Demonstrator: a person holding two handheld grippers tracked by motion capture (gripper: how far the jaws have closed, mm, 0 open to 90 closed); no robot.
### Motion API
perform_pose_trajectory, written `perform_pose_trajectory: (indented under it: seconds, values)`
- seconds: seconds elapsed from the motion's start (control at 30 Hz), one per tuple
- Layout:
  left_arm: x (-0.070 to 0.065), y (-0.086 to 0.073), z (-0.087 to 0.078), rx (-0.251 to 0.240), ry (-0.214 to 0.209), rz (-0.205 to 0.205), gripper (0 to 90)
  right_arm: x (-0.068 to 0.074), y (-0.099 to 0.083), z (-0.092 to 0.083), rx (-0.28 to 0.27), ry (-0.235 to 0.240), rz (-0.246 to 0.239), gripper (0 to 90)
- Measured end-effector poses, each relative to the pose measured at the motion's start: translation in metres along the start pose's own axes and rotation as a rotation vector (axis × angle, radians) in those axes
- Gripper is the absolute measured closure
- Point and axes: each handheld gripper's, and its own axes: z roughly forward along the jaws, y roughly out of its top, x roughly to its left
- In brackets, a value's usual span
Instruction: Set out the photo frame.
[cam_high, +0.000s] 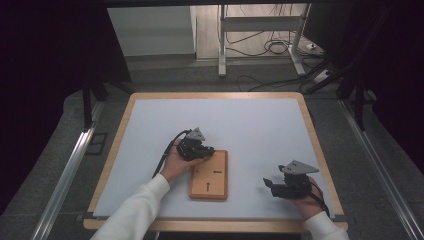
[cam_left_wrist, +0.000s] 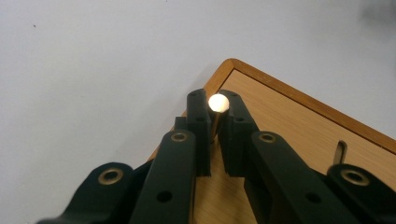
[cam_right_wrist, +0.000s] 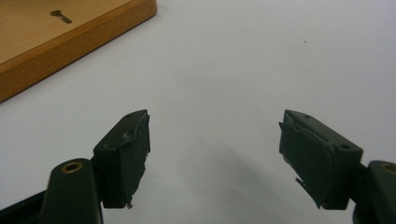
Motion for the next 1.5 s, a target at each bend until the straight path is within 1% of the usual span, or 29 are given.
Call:
perform_pose_trajectory:
  seconds: [0.13, 0.27, 0.4, 0.47, 0.57, 0.63, 0.67, 0.7, 0.83, 0.93, 1.03, 1.13, 1.2, 1.27, 1.33, 1.4, 1.47, 1.5]
  values:
    - [0.002, 0.001, 0.000, 0.005, -0.014, -0.008, 84.0, 0.002, 0.001, 0.000, -0.001, 0.004, -0.005, 24.9]
    - [0.004, 0.002, 0.000, 0.013, -0.034, -0.022, 83.9, 0.006, 0.004, 0.000, -0.009, 0.025, -0.010, 24.3]
    - [0.006, 0.003, 0.000, 0.022, -0.044, -0.027, 83.6, 0.014, 0.008, 0.000, -0.015, 0.039, -0.032, 23.1]
    - [0.006, 0.003, 0.000, 0.027, -0.050, -0.033, 83.5, 0.020, 0.011, 0.000, -0.015, 0.041, -0.051, 21.7]
    - [0.009, 0.004, 0.000, 0.030, -0.071, -0.051, 83.0, 0.031, 0.017, 0.001, -0.012, 0.045, -0.085, 19.7]
    - [0.011, 0.004, 0.000, 0.030, -0.082, -0.052, 82.6, 0.040, 0.020, 0.002, -0.006, 0.055, -0.113, 18.8]
    - [0.012, 0.004, 0.000, 0.032, -0.086, -0.052, 82.5, 0.045, 0.022, 0.002, -0.004, 0.061, -0.126, 18.2]
    - [0.011, 0.004, 0.000, 0.031, -0.090, -0.062, 82.4, 0.050, 0.023, 0.003, -0.005, 0.065, -0.139, 17.7]
    - [0.013, 0.004, 0.000, 0.033, -0.099, -0.071, 82.5, 0.071, 0.030, 0.006, 0.003, 0.081, -0.207, 15.6]
    - [0.015, 0.005, 0.000, 0.041, -0.110, -0.079, 82.6, 0.087, 0.034, 0.010, 0.011, 0.086, -0.250, 14.0]
    - [0.019, 0.006, 0.001, 0.041, -0.128, -0.097, 82.6, 0.099, 0.037, 0.015, 0.019, 0.091, -0.281, 12.6]
    - [0.022, 0.006, 0.001, 0.047, -0.141, -0.098, 82.6, 0.109, 0.040, 0.020, 0.025, 0.099, -0.305, 11.5]
    - [0.022, 0.006, 0.001, 0.047, -0.144, -0.101, 82.5, 0.115, 0.042, 0.024, 0.028, 0.096, -0.317, 10.4]
    - [0.023, 0.006, 0.001, 0.047, -0.148, -0.104, 82.4, 0.122, 0.043, 0.029, 0.034, 0.095, -0.343, 9.9]
    - [0.024, 0.007, 0.001, 0.048, -0.151, -0.105, 82.5, 0.129, 0.045, 0.035, 0.038, 0.083, -0.374, 8.8]
    - [0.025, 0.007, 0.001, 0.050, -0.157, -0.111, 82.5, 0.136, 0.047, 0.040, 0.042, 0.064, -0.389, 8.3]
    - [0.026, 0.007, 0.002, 0.045, -0.167, -0.120, 82.5, 0.142, 0.049, 0.046, 0.052, 0.059, -0.404, 8.0]
    - [0.027, 0.007, 0.001, 0.047, -0.170, -0.118, 82.5, 0.145, 0.049, 0.049, 0.057, 0.051, -0.417, 8.0]
